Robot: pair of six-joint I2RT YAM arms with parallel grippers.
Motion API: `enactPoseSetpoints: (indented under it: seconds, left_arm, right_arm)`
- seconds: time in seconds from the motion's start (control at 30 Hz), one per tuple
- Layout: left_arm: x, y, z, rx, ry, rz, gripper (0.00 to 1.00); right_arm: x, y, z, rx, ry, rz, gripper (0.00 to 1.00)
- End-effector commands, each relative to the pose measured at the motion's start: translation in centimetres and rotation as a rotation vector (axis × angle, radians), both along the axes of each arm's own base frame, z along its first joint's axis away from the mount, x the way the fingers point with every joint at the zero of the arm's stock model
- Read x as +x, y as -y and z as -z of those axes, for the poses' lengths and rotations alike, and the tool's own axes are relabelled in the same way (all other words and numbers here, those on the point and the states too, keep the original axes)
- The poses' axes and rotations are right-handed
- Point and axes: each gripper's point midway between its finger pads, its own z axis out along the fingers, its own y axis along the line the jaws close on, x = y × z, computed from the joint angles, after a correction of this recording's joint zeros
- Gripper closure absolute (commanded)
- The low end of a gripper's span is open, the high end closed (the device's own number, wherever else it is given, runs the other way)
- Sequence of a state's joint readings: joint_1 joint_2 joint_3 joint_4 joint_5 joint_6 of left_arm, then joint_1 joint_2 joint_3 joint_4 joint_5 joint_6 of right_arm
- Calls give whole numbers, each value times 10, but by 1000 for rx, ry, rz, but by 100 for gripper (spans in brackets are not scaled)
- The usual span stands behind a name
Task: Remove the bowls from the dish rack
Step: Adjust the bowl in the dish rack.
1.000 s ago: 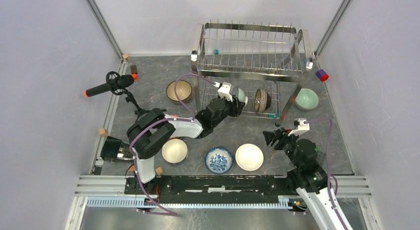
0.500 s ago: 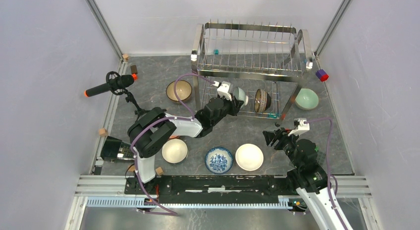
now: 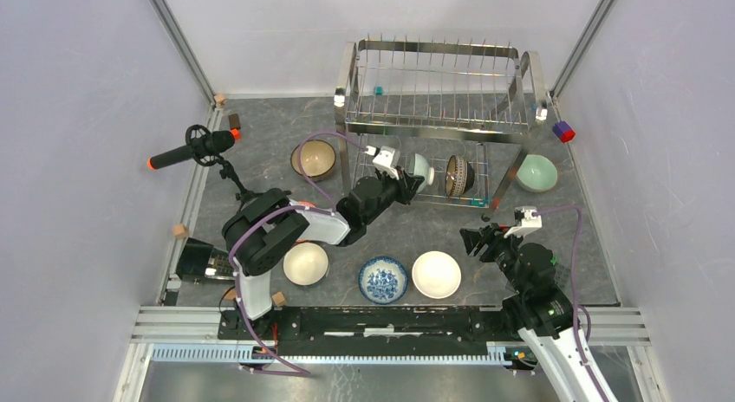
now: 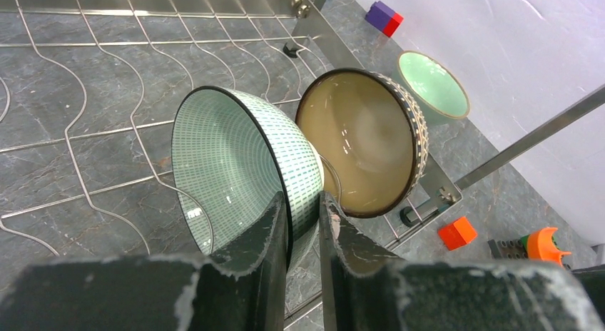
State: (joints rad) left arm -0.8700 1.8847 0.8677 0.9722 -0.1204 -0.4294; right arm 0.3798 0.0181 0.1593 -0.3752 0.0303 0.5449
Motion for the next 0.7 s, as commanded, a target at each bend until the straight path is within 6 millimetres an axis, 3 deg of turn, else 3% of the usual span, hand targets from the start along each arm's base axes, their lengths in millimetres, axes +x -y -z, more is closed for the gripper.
enactPoseSetpoints:
  seconds: [0.0, 0.37, 0.67]
  left_arm:
    - [-13, -1, -78, -214, 113, 32, 98]
    - [-6, -22, -100, -352, 105, -27, 98]
    - [-4, -35, -86, -455, 36, -57, 98]
  right_arm:
    - [2, 0, -18, 24, 55, 7, 36]
    - [2, 0, -20, 31, 60, 7, 36]
    - [1, -1, -22, 43, 75, 4, 36]
